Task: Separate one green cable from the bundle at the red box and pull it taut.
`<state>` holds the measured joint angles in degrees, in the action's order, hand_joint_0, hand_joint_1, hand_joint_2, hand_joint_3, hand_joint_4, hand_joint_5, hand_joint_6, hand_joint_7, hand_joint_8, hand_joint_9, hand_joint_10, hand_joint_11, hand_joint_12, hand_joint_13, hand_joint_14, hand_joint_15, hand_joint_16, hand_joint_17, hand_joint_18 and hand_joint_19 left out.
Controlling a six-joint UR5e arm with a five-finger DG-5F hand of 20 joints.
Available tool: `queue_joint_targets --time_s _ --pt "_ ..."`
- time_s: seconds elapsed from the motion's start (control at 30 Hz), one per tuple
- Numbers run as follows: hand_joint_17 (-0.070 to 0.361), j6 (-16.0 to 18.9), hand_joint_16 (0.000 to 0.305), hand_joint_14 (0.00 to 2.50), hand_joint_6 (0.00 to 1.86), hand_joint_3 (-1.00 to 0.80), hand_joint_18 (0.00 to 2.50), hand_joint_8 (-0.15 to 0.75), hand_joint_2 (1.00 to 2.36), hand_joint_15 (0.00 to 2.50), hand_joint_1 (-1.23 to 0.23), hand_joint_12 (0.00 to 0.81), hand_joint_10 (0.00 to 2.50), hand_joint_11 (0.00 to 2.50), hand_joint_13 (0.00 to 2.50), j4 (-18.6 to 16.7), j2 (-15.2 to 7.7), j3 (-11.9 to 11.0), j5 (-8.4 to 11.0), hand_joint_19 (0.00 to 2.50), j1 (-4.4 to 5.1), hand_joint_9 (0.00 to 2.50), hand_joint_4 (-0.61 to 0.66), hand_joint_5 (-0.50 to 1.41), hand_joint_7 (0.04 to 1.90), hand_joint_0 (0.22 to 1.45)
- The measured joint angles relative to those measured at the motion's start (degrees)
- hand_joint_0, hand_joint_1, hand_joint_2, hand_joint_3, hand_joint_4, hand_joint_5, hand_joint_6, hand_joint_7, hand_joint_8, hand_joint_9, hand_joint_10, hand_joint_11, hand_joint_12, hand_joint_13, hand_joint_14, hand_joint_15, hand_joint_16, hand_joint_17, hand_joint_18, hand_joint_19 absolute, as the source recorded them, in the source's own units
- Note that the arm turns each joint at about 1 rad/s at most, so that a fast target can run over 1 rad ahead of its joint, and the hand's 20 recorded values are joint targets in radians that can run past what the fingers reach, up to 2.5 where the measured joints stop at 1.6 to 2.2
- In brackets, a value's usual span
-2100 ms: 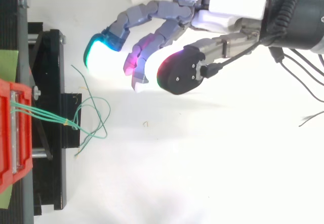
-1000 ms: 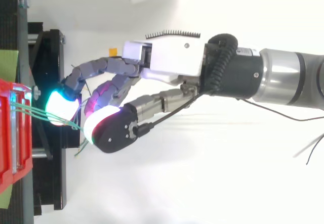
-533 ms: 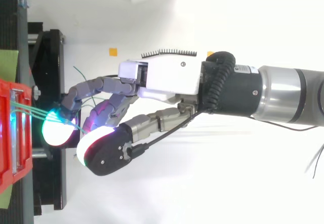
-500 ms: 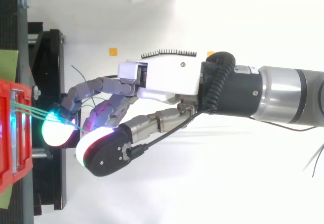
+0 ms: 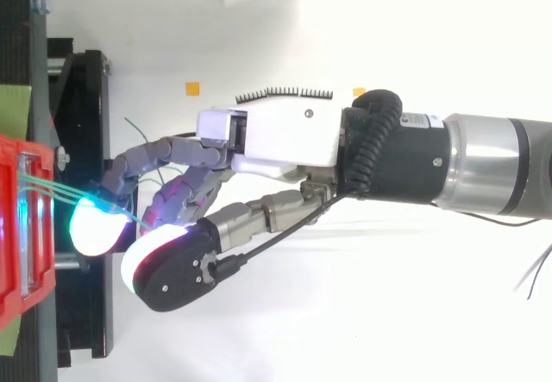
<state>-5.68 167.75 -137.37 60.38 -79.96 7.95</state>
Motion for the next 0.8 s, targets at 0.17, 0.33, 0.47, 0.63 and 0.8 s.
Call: queue_joint_targets --time_s 0.17,0.33,0.47,0.63,0.8 --pt "0.198 0.6 0.088 0.01 0.50 -0.50 0.81 0.344 1.00 0.51 -0.40 0.442 0.01 0.51 0.74 0.8 0.0 0.0 -0.02 0.19 0.04 0.95 0.26 -0.14 0.73 0.33" --pt "0.199 3.5 0.088 0.01 0.50 -0.50 0.82 0.340 1.00 0.52 -0.39 0.441 0.01 0.51 0.74 2.3 0.0 0.0 -0.12 0.19 0.05 0.96 0.25 -0.14 0.73 0.33" --pt "0.199 5.8 0.089 0.01 0.50 -0.50 0.82 0.340 1.00 0.52 -0.39 0.439 0.01 0.52 0.74 3.0 0.0 0.0 -0.18 0.20 0.05 0.96 0.26 -0.13 0.73 0.33" --pt "0.201 6.8 0.089 0.01 0.50 -0.50 0.85 0.342 1.00 0.52 -0.40 0.439 0.01 0.51 0.76 3.1 0.0 0.0 -0.19 0.22 0.05 0.98 0.26 -0.13 0.74 0.33" --pt "0.200 7.6 0.089 0.01 0.50 -0.50 0.86 0.339 1.00 0.53 -0.39 0.437 0.01 0.52 0.78 3.1 0.0 0.0 -0.20 0.22 0.05 1.01 0.27 -0.12 0.74 0.34"
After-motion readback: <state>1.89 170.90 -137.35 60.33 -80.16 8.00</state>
